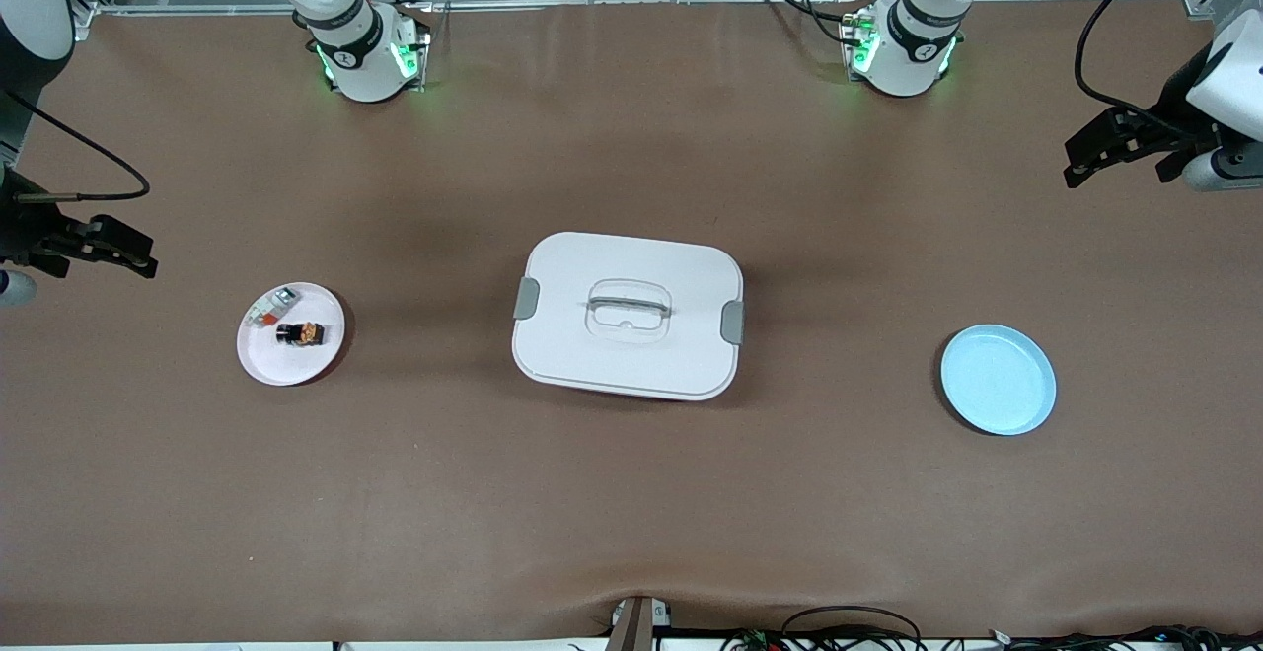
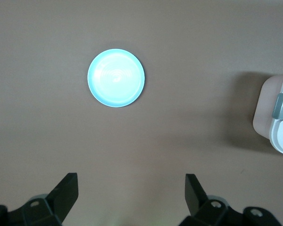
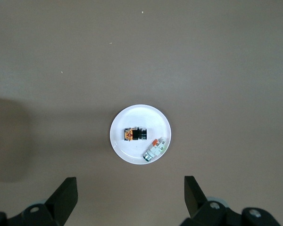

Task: Transfer orange switch to right arm and place

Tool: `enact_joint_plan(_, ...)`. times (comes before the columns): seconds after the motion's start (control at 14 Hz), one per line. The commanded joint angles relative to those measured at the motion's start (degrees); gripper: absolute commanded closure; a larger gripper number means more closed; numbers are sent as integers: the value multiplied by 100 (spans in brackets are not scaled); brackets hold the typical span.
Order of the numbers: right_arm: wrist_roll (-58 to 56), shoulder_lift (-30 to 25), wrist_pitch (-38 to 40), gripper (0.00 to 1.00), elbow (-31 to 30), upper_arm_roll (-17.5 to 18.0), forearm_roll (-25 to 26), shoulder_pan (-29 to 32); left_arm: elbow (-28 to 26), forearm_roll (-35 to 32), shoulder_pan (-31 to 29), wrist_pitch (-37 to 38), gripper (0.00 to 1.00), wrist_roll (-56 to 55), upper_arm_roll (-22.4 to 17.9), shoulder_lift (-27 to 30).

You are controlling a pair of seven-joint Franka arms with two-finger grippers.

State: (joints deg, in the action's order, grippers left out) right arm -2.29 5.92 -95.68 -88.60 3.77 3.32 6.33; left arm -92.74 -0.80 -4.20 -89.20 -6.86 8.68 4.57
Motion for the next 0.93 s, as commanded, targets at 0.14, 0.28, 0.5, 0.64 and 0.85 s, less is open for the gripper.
enact_joint_plan(0.14, 35, 76, 147, 0, 238, -61, -174, 53, 72, -96, -2, 157, 0, 44, -7, 52)
enact_joint_plan(0.28, 35, 76, 138, 0, 238, -61, -200, 44, 81, -87, -11, 254, 0, 62, -7, 52)
enact_joint_plan(0.5, 26, 76, 129, 0, 264, -52, -209, 27, 116, -87, -20, 263, 0, 71, -24, 52)
enact_joint_plan(0.64, 35, 76, 111, 0, 264, -26, -209, -8, 124, -87, -11, 263, 0, 80, -51, 52)
enact_joint_plan(0.85, 35, 84, 111, 0, 273, -8, -209, -26, 133, -87, -20, 254, 0, 80, -51, 44)
